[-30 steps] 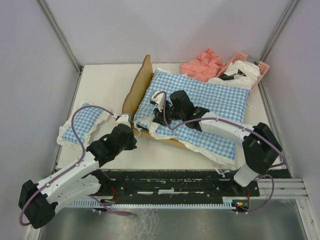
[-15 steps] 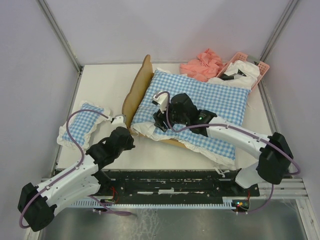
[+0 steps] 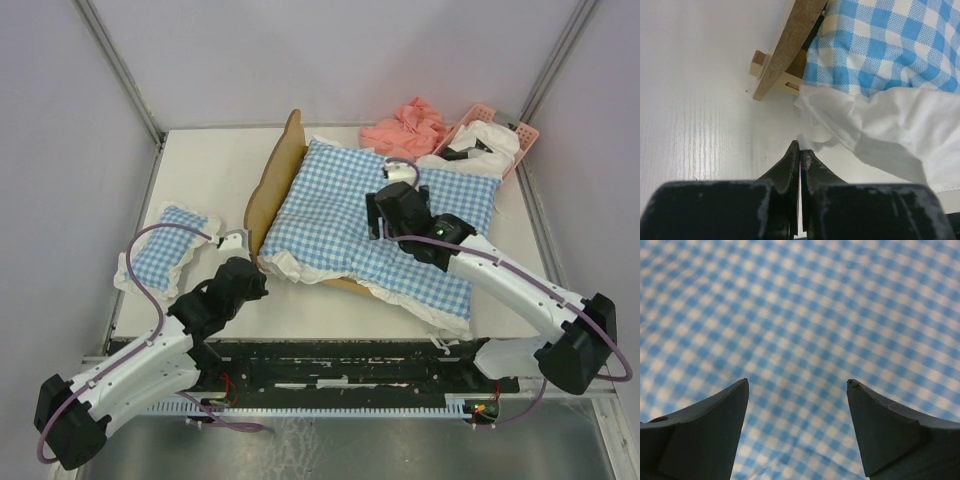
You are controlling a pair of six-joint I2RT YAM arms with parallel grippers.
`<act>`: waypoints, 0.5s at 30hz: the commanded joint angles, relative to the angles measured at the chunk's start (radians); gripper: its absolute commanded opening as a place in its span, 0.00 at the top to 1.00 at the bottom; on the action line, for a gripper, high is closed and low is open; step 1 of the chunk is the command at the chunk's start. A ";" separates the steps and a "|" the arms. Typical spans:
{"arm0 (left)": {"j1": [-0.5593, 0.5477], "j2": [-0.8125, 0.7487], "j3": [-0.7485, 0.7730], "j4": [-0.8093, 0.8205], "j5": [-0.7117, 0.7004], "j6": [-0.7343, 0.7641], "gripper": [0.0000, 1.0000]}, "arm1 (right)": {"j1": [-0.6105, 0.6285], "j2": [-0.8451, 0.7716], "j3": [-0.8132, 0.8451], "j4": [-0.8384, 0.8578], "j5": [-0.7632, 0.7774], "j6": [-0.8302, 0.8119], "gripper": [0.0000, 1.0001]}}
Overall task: Set up the pet bed
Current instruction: Cross the ropes on the bed frame.
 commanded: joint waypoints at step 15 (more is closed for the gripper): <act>0.006 -0.028 -0.016 0.060 -0.007 -0.024 0.97 | -0.726 -0.204 -0.173 -0.091 -0.209 0.185 0.01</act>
